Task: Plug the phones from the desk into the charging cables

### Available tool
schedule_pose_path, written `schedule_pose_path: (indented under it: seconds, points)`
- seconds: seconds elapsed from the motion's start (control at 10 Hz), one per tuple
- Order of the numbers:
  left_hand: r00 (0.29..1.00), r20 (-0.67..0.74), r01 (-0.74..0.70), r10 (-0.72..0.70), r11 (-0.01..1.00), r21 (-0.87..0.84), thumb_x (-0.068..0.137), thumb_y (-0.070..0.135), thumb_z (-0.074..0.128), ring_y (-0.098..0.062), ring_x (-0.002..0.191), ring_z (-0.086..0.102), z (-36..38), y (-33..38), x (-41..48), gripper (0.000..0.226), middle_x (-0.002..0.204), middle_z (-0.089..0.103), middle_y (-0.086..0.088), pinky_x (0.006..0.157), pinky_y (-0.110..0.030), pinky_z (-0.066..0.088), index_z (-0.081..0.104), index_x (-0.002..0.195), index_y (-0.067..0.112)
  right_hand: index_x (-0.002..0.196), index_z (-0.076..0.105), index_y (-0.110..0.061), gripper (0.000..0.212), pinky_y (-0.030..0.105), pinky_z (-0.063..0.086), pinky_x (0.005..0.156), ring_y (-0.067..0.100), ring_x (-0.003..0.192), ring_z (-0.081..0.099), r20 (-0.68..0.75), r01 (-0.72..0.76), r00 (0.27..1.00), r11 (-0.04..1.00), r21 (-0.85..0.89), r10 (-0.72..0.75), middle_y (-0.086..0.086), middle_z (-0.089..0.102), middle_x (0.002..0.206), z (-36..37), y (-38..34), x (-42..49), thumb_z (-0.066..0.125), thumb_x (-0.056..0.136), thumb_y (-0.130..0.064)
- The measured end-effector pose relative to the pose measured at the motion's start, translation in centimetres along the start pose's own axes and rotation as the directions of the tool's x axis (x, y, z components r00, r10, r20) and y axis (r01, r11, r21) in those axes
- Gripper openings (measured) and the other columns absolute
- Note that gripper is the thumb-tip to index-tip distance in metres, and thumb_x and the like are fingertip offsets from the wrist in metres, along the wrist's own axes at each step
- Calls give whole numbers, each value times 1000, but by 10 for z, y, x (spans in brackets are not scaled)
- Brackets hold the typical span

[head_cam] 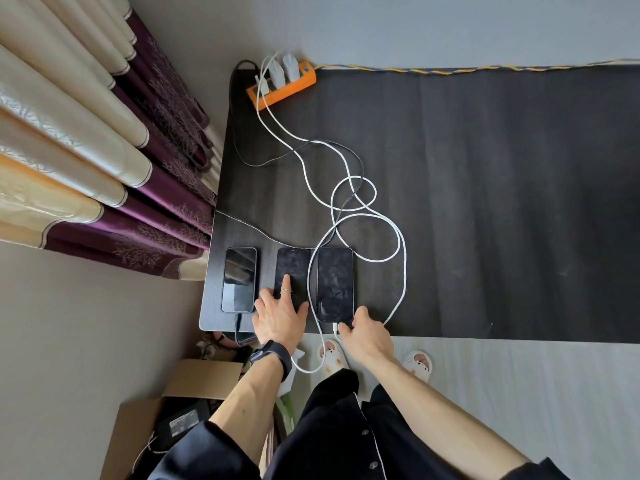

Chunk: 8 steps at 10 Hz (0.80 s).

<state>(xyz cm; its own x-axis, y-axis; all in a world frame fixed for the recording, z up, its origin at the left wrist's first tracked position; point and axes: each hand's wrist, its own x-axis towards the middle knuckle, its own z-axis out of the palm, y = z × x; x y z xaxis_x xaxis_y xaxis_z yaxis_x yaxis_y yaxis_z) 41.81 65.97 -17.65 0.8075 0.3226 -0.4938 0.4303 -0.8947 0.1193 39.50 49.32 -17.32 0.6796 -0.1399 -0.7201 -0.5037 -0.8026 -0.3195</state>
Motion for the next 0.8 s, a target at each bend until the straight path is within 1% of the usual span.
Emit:
schedule_pose_path:
  seconds: [0.1,0.2,0.3,0.4,0.5,0.6,0.7,0.8]
  points:
    - [1000,26,3,-2,1000,-14,91,56,52,-32,128,41,-4,-1,0,76,141,35,-11,100,-45,44,18,155,35,107,50,-19,32,41,53,83,34,101,63,46,41,998,999,2,-41,8,69,107,-10,9,0,47,95,-48]
    - [1000,17,-6,7,1000,-10,91,47,54,-34,134,35,-9,0,-1,71,147,34,-13,105,-47,41,26,154,30,116,53,-23,34,38,50,83,30,105,63,44,58,997,998,13,-59,0,71,109,-30,27,-1,47,94,-49]
    - [999,-9,-47,47,999,-23,91,36,52,-35,137,30,-14,17,-6,65,150,34,-14,110,-48,36,32,152,26,114,56,-27,27,34,49,83,22,104,64,-29,91,996,993,71,-89,-10,72,106,-61,55,-4,50,95,-45]
    - [993,-2,-114,114,993,-33,90,33,55,-36,140,29,-10,52,-17,66,153,31,-17,113,-46,33,33,151,23,118,58,-26,27,30,47,84,17,104,63,-137,117,985,987,107,-102,-9,69,114,-96,90,-8,54,95,-39]
    - [981,13,-192,193,979,-71,91,32,55,-35,143,27,2,103,-36,66,157,28,-15,116,-44,30,33,152,22,121,59,-25,28,34,49,91,18,111,61,-233,129,967,985,113,-100,-6,66,121,-130,135,-8,57,95,-35]
    - [963,36,-264,267,962,-75,92,35,54,-34,144,26,19,155,-56,66,158,27,-15,117,-42,28,31,153,23,126,59,-23,32,33,47,91,22,116,59,-285,129,953,988,86,-100,-2,64,128,-161,179,-5,58,95,-33]
    - [930,63,-358,362,931,-65,94,41,51,-33,147,22,42,207,-81,67,160,25,-16,121,-39,21,28,154,23,131,58,-20,37,35,45,94,28,120,56,-341,128,934,991,36,-108,2,61,135,-194,224,-1,60,95,-29]
    - [904,75,-418,420,907,-39,94,47,49,-32,151,14,67,247,-96,70,164,17,-13,122,-42,17,23,156,28,137,55,-20,43,37,44,100,30,128,50,-370,111,923,994,-13,-108,2,52,147,-218,260,11,60,95,-30]
